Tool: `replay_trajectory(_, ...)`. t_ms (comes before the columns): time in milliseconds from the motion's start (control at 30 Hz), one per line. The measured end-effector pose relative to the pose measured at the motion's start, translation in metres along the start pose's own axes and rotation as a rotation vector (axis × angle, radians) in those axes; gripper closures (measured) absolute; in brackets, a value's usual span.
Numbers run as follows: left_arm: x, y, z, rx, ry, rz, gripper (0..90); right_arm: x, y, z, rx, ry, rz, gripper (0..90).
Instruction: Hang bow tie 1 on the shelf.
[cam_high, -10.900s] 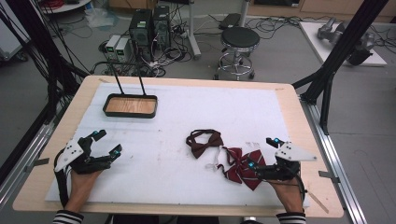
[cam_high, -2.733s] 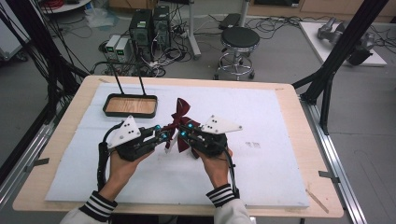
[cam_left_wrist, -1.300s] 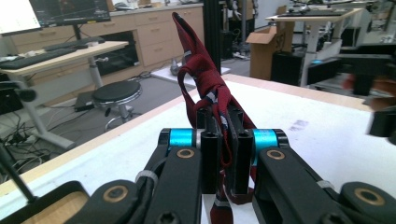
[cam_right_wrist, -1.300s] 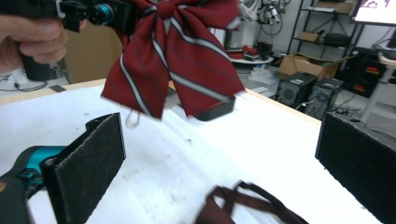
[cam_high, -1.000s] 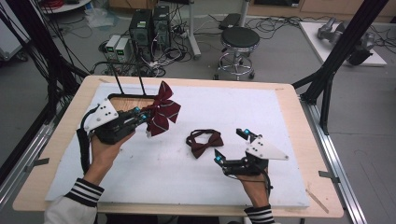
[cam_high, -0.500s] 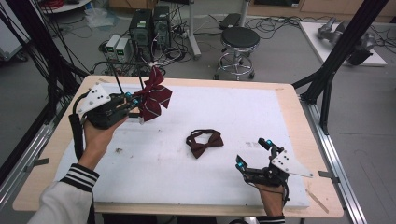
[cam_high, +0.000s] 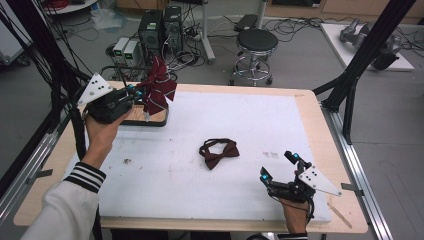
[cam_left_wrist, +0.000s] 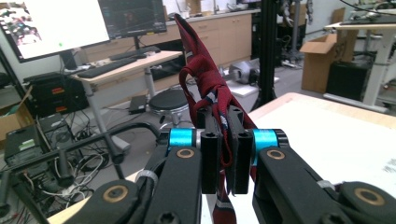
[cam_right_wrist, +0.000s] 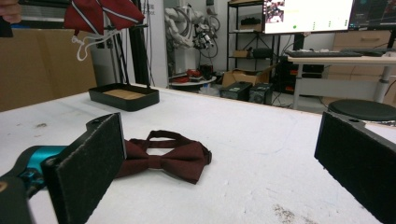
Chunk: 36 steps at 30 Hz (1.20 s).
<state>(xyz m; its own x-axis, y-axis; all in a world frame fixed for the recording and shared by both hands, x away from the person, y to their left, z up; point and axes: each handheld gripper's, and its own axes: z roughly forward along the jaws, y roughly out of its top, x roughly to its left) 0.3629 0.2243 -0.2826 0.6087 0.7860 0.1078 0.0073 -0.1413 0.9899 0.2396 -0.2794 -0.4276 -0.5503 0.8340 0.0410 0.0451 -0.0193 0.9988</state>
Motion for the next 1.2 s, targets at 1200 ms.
replay_trajectory(1200,0.031,0.006,0.041,0.047,0.197,0.014,85.7,-0.001,-0.017,0.010,0.010,0.013,-0.014,0.9)
